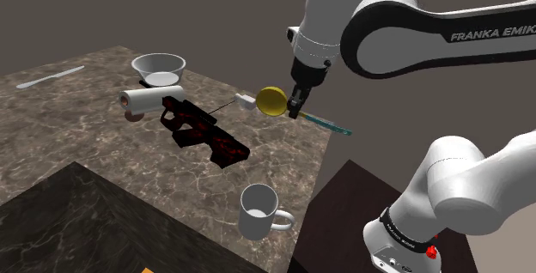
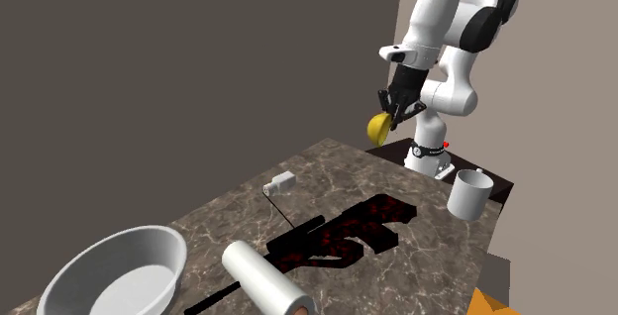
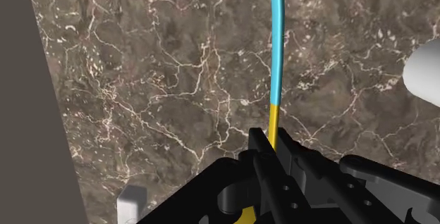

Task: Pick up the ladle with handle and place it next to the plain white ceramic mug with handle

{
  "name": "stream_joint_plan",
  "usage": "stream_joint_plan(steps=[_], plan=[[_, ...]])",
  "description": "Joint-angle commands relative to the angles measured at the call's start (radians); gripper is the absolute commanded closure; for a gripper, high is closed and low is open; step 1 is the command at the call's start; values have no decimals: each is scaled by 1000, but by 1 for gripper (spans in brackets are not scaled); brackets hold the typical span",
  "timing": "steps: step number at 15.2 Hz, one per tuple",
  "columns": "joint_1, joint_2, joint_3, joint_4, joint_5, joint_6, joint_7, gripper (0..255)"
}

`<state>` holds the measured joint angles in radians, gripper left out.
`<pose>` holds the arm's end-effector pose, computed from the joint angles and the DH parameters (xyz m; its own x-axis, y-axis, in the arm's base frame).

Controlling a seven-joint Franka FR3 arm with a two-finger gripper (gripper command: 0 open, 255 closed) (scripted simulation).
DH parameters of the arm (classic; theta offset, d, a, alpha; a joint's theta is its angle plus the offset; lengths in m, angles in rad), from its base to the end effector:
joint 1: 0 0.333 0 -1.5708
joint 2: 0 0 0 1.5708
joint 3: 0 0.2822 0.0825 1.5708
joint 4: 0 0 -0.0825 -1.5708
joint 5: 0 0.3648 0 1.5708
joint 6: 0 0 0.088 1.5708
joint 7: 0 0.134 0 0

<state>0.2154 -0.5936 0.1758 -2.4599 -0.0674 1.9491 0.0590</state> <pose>0.3564 0.1412 0.4570 0.9412 0.3280 0.0814 0.3129 -0.9367 0.1571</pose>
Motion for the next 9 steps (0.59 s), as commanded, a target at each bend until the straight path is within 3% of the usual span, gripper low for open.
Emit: stream_joint_plan(steps=[1, 9], plan=[[10, -17, 14, -33, 9, 13, 20, 255], [9, 8, 24, -124, 6, 127, 37, 255]])
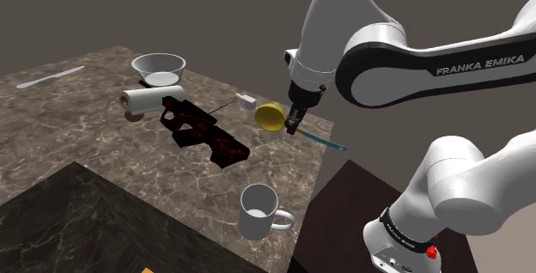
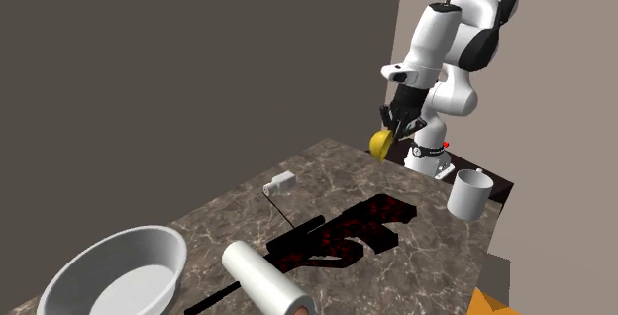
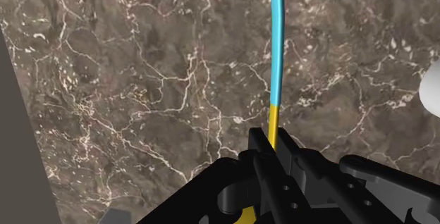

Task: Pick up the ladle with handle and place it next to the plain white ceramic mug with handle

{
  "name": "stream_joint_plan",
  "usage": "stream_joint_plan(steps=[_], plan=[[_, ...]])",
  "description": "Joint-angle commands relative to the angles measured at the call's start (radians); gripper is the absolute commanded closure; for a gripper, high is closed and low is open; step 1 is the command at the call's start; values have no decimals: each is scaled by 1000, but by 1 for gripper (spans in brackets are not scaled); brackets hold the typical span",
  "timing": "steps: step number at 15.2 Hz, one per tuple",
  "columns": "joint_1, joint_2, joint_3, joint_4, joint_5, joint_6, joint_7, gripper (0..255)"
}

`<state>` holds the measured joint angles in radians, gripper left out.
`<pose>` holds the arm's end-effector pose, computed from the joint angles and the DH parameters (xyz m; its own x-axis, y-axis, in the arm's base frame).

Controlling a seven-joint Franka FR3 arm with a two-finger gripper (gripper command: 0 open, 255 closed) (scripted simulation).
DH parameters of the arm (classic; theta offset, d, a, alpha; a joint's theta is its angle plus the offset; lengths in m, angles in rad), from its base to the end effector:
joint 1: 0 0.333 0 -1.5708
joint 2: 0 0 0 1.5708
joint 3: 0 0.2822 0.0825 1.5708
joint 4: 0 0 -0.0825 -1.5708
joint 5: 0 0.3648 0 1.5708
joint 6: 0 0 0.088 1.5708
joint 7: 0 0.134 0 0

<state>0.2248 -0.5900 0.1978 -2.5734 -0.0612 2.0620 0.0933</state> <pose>0.3480 0.1474 0.4128 0.9418 0.3266 0.0802 0.3115 -0.9371 0.1578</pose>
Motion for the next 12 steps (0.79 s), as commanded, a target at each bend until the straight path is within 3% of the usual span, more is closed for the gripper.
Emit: stream_joint_plan(steps=[1, 12], plan=[[0, 8, 3, -21, -1, 29, 5, 255], [-9, 78, 21, -123, -14, 200, 37, 255]])
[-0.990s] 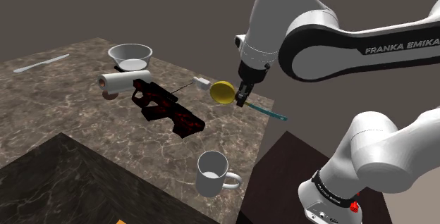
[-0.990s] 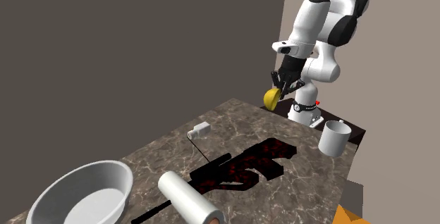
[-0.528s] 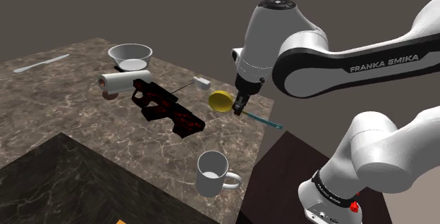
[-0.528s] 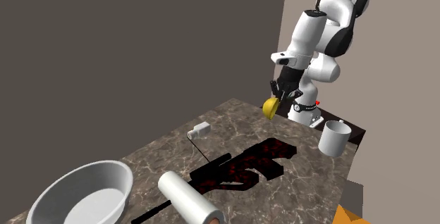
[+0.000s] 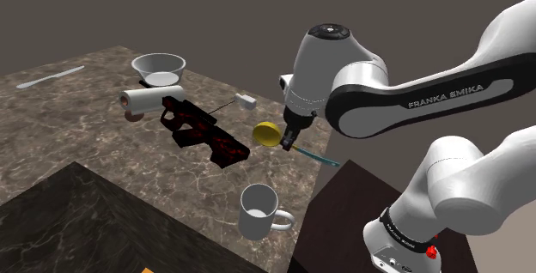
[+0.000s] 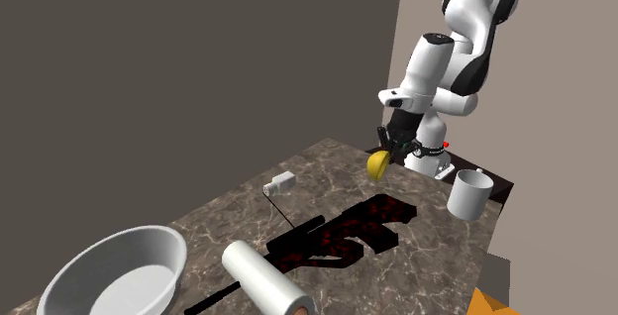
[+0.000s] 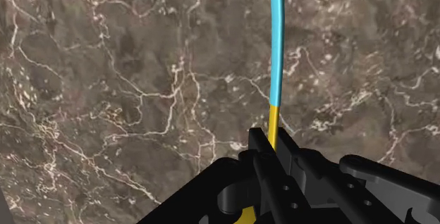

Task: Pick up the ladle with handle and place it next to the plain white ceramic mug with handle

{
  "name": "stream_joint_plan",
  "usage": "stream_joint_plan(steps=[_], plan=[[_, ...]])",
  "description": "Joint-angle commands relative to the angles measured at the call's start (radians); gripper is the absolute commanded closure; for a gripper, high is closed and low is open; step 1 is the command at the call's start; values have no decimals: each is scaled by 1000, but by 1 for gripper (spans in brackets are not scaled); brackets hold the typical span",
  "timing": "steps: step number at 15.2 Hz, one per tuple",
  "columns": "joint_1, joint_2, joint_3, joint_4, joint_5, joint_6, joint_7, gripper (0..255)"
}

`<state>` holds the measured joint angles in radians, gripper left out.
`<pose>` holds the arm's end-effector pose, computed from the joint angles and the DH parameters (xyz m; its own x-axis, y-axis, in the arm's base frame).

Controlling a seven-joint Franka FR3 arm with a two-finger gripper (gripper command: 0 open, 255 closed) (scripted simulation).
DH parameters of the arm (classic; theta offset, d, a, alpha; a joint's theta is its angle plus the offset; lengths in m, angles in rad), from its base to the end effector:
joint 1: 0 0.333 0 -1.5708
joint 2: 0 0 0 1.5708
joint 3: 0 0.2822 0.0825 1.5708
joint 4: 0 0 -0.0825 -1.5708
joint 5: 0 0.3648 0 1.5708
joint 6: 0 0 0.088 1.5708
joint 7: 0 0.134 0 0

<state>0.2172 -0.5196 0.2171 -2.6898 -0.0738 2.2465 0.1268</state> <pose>0.3474 0.1476 0.3509 0.9418 0.3266 0.0800 0.3116 -0.9370 0.1579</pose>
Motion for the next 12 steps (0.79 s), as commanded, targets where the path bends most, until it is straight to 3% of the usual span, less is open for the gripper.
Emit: stream_joint_plan(steps=[1, 9, 12], plan=[[-3, 16, 4, -15, -4, 31, 7, 255], [-19, 97, 23, -71, -28, 166, 40, 255], [-19, 97, 23, -71, -28, 166, 40, 255]])
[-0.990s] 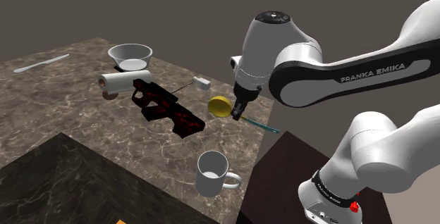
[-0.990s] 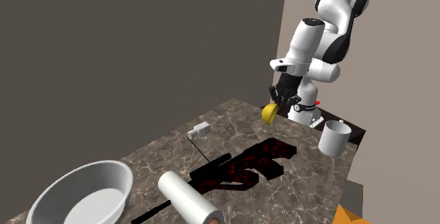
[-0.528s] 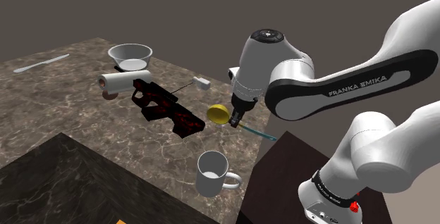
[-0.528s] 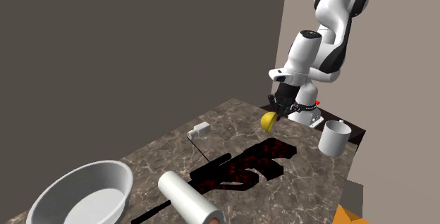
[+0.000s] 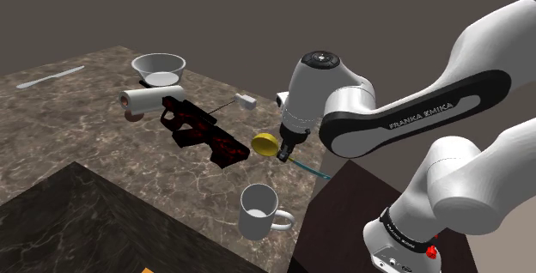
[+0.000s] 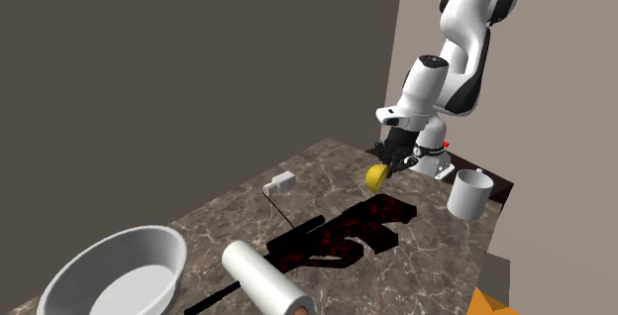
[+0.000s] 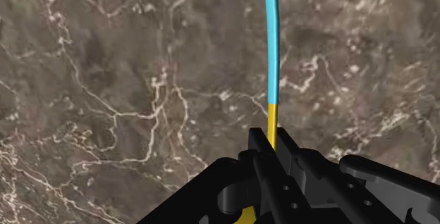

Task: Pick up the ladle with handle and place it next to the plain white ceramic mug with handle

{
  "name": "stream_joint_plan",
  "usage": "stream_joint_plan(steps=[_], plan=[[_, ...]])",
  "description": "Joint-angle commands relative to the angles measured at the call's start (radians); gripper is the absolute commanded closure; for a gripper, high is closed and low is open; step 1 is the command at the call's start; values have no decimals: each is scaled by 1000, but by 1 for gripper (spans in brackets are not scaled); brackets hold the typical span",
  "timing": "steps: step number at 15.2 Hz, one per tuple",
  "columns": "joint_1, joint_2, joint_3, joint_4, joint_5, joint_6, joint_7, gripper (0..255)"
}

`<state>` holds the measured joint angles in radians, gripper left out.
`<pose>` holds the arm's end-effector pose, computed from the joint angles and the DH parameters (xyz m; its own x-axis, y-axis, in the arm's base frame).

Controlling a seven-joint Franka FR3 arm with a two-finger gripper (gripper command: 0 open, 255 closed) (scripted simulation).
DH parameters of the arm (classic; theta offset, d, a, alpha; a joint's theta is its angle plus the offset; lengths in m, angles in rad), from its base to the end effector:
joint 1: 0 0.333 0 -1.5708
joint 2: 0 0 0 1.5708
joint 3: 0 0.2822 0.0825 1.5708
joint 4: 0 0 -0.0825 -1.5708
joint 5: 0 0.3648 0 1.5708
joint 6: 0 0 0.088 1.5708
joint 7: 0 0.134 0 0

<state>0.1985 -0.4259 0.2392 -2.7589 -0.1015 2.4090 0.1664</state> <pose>0.3470 0.1476 0.3013 0.9416 0.3265 0.0821 0.3112 -0.9371 0.1581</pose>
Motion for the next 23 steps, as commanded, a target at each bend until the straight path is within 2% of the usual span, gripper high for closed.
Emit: stream_joint_plan(steps=[1, 5, 6, 11, 15, 23], plan=[[0, 3, 1, -2, 0, 3, 1, 255], [0, 3, 0, -2, 0, 3, 1, 255], [0, 3, 0, -2, -1, 3, 0, 0], [0, 3, 0, -2, 0, 3, 1, 0], [30, -101, -10, 58, 35, -159, -23, 0], [30, -101, -10, 58, 35, -159, -23, 0]])
